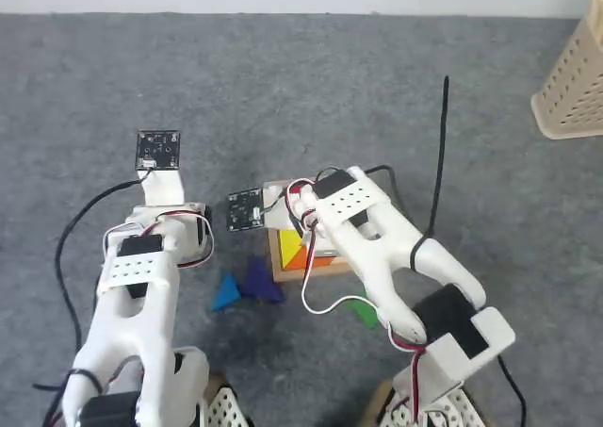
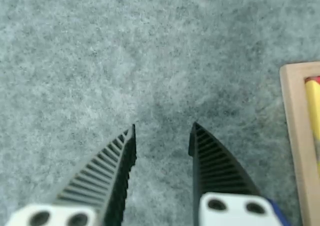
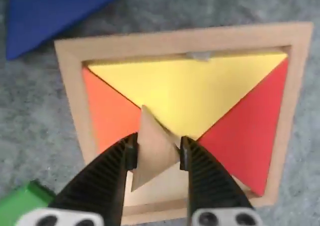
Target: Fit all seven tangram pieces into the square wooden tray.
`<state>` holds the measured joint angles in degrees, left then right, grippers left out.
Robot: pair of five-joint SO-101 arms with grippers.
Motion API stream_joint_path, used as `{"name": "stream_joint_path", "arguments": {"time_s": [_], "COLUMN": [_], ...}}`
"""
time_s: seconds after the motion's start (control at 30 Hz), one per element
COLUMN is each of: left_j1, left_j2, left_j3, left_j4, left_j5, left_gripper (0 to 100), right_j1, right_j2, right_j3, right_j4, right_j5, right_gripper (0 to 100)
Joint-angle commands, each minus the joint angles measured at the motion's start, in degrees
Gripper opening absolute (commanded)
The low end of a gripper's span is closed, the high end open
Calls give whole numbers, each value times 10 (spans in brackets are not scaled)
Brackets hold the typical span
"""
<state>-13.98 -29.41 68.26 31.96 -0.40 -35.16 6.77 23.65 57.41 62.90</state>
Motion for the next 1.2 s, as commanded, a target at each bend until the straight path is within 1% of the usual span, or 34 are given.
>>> {"name": "stream_joint_path", "arguments": {"time_s": [0.0,0.07,0.13,0.2,0.27,0.4,0.6,0.67,0.77,0.8,0.83,0.93,1.03,1.17], "left_j1": [4,4,4,4,4,4,4,4,4,4,4,4,4,4], "left_j2": [-22,-23,-23,-23,-23,-23,-23,-23,-23,-23,-23,-22,-22,-22], "left_j3": [-3,-3,-3,-3,-3,-3,-3,-3,-3,-3,-3,-3,-3,-3], "left_j4": [-9,-9,-9,-9,-9,-9,-9,-9,-9,-9,-9,-9,-9,-9], "left_j5": [-4,-4,-4,-4,-4,-4,-4,-4,-4,-4,-4,-4,-4,-4], "left_gripper": [160,160,160,160,160,160,160,160,160,160,160,160,160,160], "right_j1": [-4,-2,0,0,0,0,1,9,36,49,61,95,114,98], "right_j2": [-7,-7,-7,-8,-11,-12,-13,-14,-23,-29,-37,-62,-78,-71], "right_j3": [-20,-20,-20,-20,-20,-20,-20,-22,-47,-53,-57,-56,-40,-4], "right_j4": [9,9,10,10,9,9,10,10,10,10,10,10,9,3], "right_j5": [12,10,-1,-30,-40,-40,-43,-53,-129,-161,-191,-252,-284,-288], "right_gripper": [52,58,96,145,173,145,139,112,13,1,13,4,6,6]}}
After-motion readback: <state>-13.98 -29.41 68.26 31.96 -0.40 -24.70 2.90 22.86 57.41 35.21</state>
